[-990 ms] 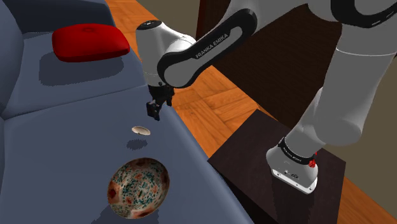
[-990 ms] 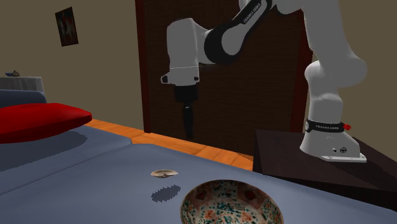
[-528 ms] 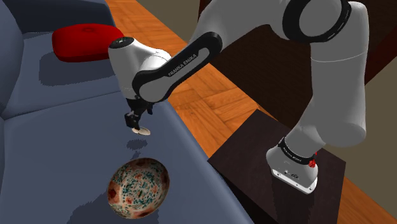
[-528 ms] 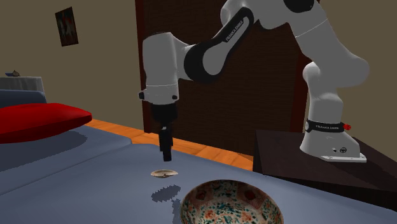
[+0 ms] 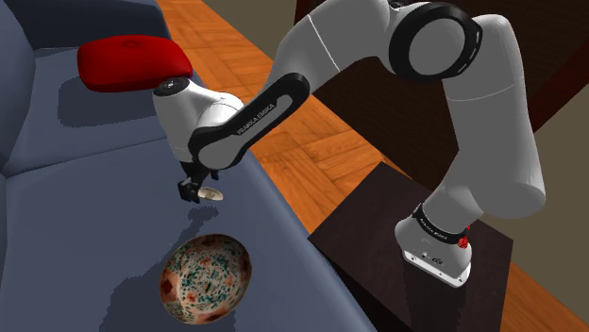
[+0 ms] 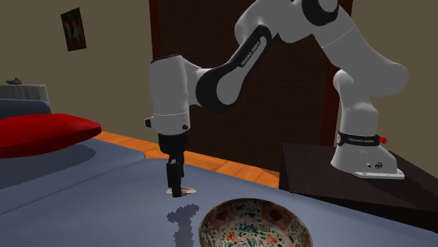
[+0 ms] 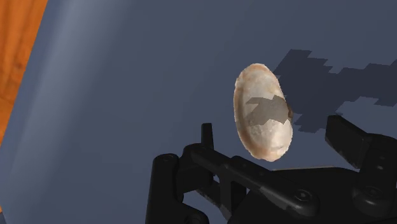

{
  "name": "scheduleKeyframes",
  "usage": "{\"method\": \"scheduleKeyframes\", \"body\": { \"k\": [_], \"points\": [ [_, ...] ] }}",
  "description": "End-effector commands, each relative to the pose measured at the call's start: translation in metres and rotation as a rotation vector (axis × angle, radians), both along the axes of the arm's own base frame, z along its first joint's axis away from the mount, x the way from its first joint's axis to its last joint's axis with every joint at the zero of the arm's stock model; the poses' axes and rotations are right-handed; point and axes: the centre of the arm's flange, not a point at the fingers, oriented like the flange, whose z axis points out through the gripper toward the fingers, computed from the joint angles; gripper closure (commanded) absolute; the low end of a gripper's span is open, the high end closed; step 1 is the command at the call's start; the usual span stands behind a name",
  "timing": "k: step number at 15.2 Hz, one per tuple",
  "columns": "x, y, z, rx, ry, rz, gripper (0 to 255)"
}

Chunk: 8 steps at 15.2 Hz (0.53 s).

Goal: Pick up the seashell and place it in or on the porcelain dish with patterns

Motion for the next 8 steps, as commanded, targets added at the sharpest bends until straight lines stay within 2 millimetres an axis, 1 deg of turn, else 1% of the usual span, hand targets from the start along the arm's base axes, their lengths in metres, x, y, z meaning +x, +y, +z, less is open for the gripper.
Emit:
{"method": "scheduleKeyframes", "body": {
  "k": [1, 2, 8],
  "points": [
    [0.0000, -0.0005, -0.0108, 0.000, 0.000, 0.000, 0],
    [-0.0001, -0.0008, -0.0139, 0.000, 0.000, 0.000, 0],
    [0.0000, -0.0007, -0.0139, 0.000, 0.000, 0.000, 0]
  ]
}}
